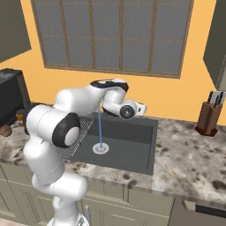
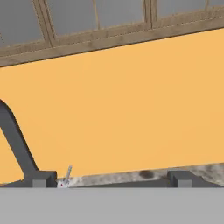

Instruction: Turn on the sink faucet. Then move the potato from the counter to the sink. Turn off the sink. Move the vegetable from the sink to the pot next to the stove. Finally move the pot to the front left burner.

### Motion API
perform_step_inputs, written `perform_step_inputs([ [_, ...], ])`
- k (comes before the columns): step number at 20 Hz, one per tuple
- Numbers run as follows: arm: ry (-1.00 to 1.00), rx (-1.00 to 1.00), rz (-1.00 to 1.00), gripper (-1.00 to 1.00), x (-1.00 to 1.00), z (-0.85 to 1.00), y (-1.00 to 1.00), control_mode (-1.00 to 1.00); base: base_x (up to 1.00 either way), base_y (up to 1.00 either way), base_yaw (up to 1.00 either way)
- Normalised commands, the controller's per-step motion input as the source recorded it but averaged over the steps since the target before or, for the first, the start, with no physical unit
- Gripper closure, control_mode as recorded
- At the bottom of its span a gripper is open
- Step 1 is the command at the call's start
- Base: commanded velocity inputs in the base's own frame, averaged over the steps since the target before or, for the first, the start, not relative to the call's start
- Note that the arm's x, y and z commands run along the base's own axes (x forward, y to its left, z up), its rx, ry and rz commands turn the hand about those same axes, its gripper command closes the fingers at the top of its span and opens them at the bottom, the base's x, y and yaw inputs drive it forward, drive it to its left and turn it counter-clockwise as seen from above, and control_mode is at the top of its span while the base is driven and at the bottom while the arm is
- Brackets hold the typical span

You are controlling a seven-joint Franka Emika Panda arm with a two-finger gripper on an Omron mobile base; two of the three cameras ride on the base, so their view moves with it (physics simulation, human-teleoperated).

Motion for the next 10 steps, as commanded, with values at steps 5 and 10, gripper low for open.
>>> perform_step_inputs([
  [5,0.0,0.0,0.0,-1.0,-0.77,0.54,0.0,-1.0,0.0,0.0,0.0],
  [10,0.0,0.0,0.02,-1.0,-0.66,0.6,0.07,-1.0,0.0,0.0,0.0],
])
